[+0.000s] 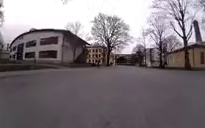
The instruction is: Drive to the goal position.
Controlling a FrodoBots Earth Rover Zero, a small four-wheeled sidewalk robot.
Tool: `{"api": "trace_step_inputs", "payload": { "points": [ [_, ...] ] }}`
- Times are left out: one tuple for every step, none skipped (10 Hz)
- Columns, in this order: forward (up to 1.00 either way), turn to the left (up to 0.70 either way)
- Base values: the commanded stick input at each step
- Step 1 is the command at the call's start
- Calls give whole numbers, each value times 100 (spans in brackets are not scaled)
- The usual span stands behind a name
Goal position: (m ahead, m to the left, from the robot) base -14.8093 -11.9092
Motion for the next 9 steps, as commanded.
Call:
{"api": "trace_step_inputs", "payload": {
  "points": [
    [100, 0],
    [100, 0],
    [100, 0],
    [100, 0],
    [100, 0],
    [100, 0],
    [100, 0],
    [100, 0],
    [100, 0]
  ]
}}
